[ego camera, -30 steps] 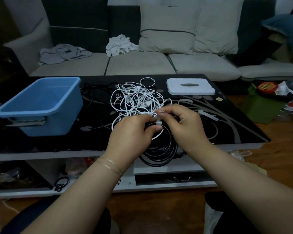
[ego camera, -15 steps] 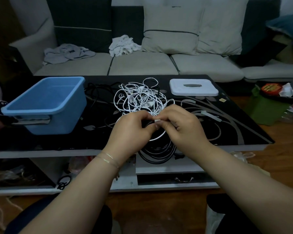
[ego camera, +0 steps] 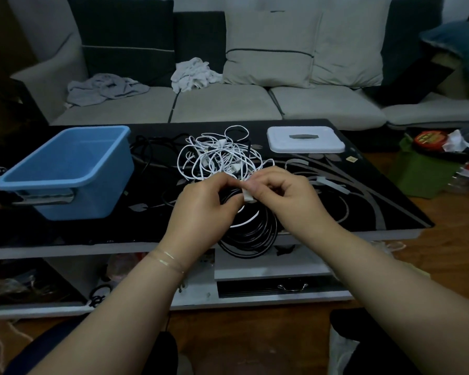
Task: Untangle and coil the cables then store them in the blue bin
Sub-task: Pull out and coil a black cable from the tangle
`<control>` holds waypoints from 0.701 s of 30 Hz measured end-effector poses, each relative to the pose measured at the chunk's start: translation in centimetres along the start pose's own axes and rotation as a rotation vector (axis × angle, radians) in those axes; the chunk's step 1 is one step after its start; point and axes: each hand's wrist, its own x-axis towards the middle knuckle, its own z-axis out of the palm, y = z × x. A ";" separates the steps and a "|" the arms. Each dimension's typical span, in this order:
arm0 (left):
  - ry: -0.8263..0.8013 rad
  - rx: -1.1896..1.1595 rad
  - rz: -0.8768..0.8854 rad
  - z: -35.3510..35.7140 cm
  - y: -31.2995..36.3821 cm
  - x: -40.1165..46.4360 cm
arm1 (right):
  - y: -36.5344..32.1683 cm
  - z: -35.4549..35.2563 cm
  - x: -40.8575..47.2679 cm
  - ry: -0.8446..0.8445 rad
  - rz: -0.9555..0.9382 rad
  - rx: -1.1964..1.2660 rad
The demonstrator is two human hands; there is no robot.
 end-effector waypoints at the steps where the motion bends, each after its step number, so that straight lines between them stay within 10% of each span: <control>1: -0.006 0.017 0.030 0.1 0.1 -0.1 | 0.0 -0.1 0.1 -0.011 0.047 0.046; 21: -0.226 0.224 0.141 0.2 0.4 0.0 | -0.5 -0.8 0.0 -0.461 0.225 -0.553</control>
